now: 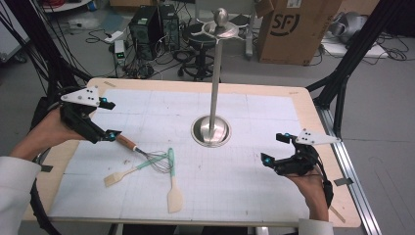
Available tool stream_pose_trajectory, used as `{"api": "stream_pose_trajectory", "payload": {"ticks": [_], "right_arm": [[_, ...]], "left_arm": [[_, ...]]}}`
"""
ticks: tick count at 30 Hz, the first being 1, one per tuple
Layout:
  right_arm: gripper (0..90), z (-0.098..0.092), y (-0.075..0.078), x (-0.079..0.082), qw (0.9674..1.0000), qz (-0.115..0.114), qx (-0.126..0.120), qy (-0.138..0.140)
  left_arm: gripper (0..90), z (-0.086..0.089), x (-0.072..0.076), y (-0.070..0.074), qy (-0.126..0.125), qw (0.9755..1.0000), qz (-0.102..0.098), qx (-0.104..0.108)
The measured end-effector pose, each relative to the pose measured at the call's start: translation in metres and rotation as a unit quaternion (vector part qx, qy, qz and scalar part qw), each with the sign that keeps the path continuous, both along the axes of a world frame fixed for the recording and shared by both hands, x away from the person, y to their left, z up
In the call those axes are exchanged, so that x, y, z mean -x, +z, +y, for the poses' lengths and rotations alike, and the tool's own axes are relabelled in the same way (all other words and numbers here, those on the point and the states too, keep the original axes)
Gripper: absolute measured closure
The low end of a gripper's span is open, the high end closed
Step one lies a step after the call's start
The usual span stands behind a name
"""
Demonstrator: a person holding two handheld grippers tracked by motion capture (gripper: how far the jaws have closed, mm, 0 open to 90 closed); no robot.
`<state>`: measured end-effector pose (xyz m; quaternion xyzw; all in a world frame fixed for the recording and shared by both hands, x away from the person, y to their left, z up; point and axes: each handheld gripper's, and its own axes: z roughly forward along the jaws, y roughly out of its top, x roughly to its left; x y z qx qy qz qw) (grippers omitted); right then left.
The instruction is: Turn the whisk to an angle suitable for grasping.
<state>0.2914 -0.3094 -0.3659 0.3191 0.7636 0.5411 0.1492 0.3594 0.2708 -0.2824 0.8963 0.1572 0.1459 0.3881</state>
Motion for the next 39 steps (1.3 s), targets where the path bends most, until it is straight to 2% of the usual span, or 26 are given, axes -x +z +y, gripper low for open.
{"api": "stream_pose_trajectory", "payload": {"ticks": [9,13,15,17,23,27,32,35,39], "right_arm": [[0.1,0.001,0.001,0.000,1.0000,-0.003,0.002,0.004],[0.1,0.000,0.002,0.001,1.0000,-0.003,-0.001,0.002],[0.1,-0.001,0.003,0.002,1.0000,-0.005,-0.001,0.004],[0.1,-0.002,0.004,0.003,1.0000,-0.007,-0.002,0.005],[0.1,-0.002,0.003,0.001,1.0000,-0.005,0.002,0.000],[0.1,0.000,0.003,0.001,1.0000,-0.003,0.004,0.000],[0.1,0.000,0.002,0.001,1.0000,-0.003,0.006,0.003],[0.1,0.000,0.002,0.002,1.0000,-0.004,0.005,0.005],[0.1,0.000,0.003,0.003,1.0000,-0.003,0.003,0.007]], "left_arm": [[16.0,-0.006,-0.019,-0.008,0.004,0.9994,0.019,-0.030],[23.2,-0.009,-0.026,-0.015,-0.004,0.9984,0.027,-0.050],[26.7,-0.010,-0.029,-0.017,-0.012,0.9976,0.037,-0.058],[32.9,-0.010,-0.032,-0.020,-0.026,0.9965,0.049,-0.063],[47.7,-0.010,-0.043,-0.030,-0.034,0.9940,0.072,-0.075],[65.2,-0.011,-0.049,-0.037,-0.039,0.9923,0.082,-0.085],[84.2,-0.012,-0.056,-0.046,-0.034,0.9891,0.091,-0.111],[88.3,-0.014,-0.059,-0.052,-0.023,0.9885,0.091,-0.119],[89.8,-0.015,-0.066,-0.061,-0.015,0.9853,0.100,-0.138]]}}
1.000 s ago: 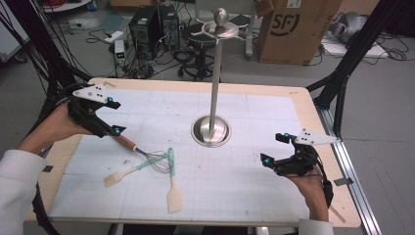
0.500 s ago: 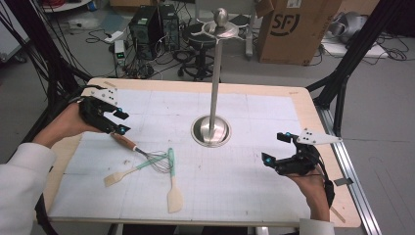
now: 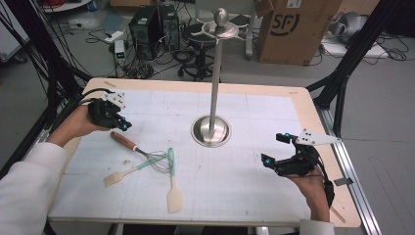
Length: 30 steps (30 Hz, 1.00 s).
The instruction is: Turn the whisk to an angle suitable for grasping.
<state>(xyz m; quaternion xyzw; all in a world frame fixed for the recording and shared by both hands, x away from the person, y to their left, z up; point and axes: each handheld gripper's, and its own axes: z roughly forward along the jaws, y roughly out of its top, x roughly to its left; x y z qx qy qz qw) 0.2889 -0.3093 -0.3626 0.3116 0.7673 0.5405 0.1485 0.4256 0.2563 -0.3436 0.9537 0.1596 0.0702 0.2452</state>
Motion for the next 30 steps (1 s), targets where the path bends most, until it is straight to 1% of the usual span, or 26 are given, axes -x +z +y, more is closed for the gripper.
{"api": "stream_pose_trajectory", "payload": {"ticks": [4,8,12,15,18,19,21,22,24,26,27,30], "right_arm": [[0.1,0.000,0.001,0.002,1.0000,-0.004,0.000,0.002],[0.1,-0.001,0.002,0.003,1.0000,-0.004,0.002,0.002],[0.1,-0.001,0.002,0.004,1.0000,-0.004,0.001,-0.001],[0.1,0.000,0.001,0.003,1.0000,-0.002,0.003,0.000],[0.1,0.001,0.001,0.003,1.0000,-0.002,0.005,0.002],[0.1,0.001,0.001,0.003,1.0000,-0.002,0.004,0.002],[0.1,0.001,0.001,0.002,1.0000,-0.003,0.004,0.002],[0.1,0.001,0.001,0.002,1.0000,-0.002,0.004,0.002],[0.1,0.001,0.001,0.002,1.0000,-0.001,0.004,0.003],[0.1,0.002,0.001,0.002,1.0000,-0.001,0.005,0.003],[0.1,0.002,0.001,0.001,1.0000,-0.001,0.005,0.003],[0.1,0.003,0.000,0.001,1.0000,0.000,0.006,0.004]], "left_arm": [[89.9,0.001,-0.006,-0.006,0.000,0.9999,0.010,-0.005],[90.0,0.003,-0.010,-0.012,0.000,0.9997,0.013,-0.019],[90.0,0.004,-0.012,-0.018,0.001,0.9995,0.019,-0.025],[90.0,0.006,-0.013,-0.026,0.010,0.9991,0.021,-0.034],[90.0,0.009,-0.014,-0.033,0.021,0.9987,0.027,-0.038],[90.0,0.010,-0.014,-0.035,0.024,0.9985,0.026,-0.041],[90.0,0.011,-0.015,-0.038,0.029,0.9979,0.032,-0.049],[90.0,0.010,-0.015,-0.040,0.035,0.9977,0.032,-0.049],[90.0,0.010,-0.017,-0.041,0.033,0.9973,0.032,-0.057],[90.0,0.008,-0.018,-0.044,0.035,0.9968,0.027,-0.067],[90.0,0.008,-0.019,-0.045,0.037,0.9965,0.027,-0.070],[90.0,0.008,-0.019,-0.048,0.040,0.9962,0.033,-0.070]]}}
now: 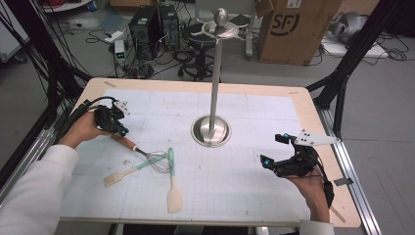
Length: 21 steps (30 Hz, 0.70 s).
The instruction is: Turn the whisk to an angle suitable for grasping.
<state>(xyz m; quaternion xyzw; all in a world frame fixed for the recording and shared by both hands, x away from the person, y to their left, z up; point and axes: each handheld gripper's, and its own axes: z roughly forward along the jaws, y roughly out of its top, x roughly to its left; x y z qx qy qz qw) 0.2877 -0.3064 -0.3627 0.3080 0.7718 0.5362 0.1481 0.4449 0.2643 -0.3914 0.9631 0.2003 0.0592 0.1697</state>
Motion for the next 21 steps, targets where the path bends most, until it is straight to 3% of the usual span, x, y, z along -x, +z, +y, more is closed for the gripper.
{"api": "stream_pose_trajectory", "payload": {"ticks": [14,21], "right_arm": [[0.1,-0.001,-0.001,0.000,1.0000,0.002,0.000,0.000],[0.1,-0.001,-0.001,0.001,1.0000,0.003,-0.001,-0.001]], "left_arm": [[90.0,0.010,0.002,-0.005,0.001,0.9999,0.003,0.010],[90.0,0.016,0.010,-0.005,-0.002,0.9999,0.008,0.009]]}}
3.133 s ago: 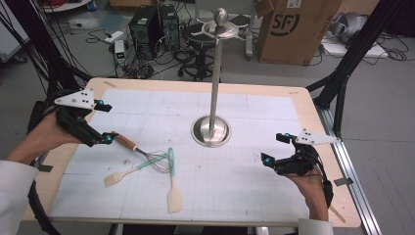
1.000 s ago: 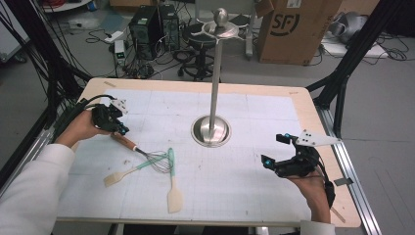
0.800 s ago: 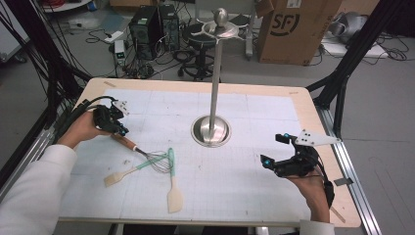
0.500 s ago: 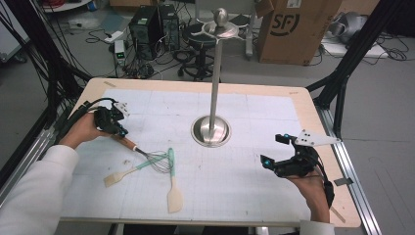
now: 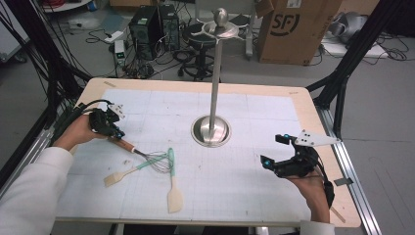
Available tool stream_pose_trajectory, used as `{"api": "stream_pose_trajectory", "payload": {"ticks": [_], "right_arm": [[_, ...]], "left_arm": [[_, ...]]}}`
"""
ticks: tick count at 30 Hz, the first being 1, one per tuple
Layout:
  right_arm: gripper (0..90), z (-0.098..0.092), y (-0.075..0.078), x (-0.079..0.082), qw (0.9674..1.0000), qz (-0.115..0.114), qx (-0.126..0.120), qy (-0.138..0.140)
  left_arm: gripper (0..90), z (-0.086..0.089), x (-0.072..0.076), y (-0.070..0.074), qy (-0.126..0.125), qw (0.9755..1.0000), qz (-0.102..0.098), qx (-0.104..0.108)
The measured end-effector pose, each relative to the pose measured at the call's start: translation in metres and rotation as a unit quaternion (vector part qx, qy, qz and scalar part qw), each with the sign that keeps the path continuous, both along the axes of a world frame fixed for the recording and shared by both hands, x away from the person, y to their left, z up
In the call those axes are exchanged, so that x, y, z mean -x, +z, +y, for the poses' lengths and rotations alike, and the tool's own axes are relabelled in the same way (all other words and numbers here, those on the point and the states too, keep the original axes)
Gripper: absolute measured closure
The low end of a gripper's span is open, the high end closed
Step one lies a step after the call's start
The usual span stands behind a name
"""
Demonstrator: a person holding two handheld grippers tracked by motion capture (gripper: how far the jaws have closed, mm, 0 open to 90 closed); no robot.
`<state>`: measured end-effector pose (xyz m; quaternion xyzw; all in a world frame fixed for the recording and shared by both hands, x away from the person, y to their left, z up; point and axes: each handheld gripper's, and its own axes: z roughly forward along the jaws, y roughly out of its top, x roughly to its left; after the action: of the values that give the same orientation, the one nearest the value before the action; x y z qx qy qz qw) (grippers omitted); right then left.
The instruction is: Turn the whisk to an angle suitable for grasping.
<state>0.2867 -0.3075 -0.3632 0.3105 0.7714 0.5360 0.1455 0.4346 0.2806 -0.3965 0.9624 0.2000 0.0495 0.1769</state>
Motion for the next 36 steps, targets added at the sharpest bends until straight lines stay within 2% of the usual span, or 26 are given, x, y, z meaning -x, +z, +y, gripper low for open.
{"api": "stream_pose_trajectory", "payload": {"ticks": [4,9,12,14,19,24,28,33,34,36], "right_arm": [[0.1,0.000,0.001,0.000,1.0000,-0.004,0.000,0.001],[0.1,0.000,0.003,0.002,1.0000,-0.007,0.000,0.002],[0.1,0.001,0.003,0.002,1.0000,-0.007,0.000,0.002],[0.1,0.001,0.003,0.002,1.0000,-0.008,0.000,0.003],[0.1,0.002,0.003,0.000,1.0000,-0.007,0.002,0.003],[0.1,0.004,0.002,-0.003,1.0000,-0.005,0.005,0.004],[0.1,0.004,0.002,-0.004,1.0000,-0.003,0.005,0.003],[0.1,0.004,0.002,-0.003,1.0000,-0.002,0.005,0.003],[0.1,0.004,0.002,-0.003,1.0000,-0.004,0.006,0.003],[0.1,0.003,0.002,-0.002,1.0000,-0.004,0.005,0.004]], "left_arm": [[90.0,0.000,0.007,0.002,-0.010,0.9997,0.006,-0.019],[90.0,0.003,0.016,0.004,-0.019,0.9998,0.004,-0.008],[90.0,0.008,0.021,0.004,-0.022,0.9997,0.010,-0.010],[89.9,0.011,0.023,0.003,-0.022,0.9997,0.003,-0.012],[90.0,0.016,0.018,0.006,0.000,0.9999,-0.011,0.011],[89.9,0.014,0.014,0.003,0.003,0.9999,-0.013,0.008],[90.0,0.013,0.012,-0.002,0.003,1.0000,-0.006,-0.002],[90.0,0.014,0.014,-0.003,0.008,1.0000,0.002,0.000],[89.9,0.014,0.015,-0.004,0.001,0.9999,0.007,-0.008],[90.0,0.016,0.017,-0.005,-0.006,0.9998,0.016,-0.007]]}}
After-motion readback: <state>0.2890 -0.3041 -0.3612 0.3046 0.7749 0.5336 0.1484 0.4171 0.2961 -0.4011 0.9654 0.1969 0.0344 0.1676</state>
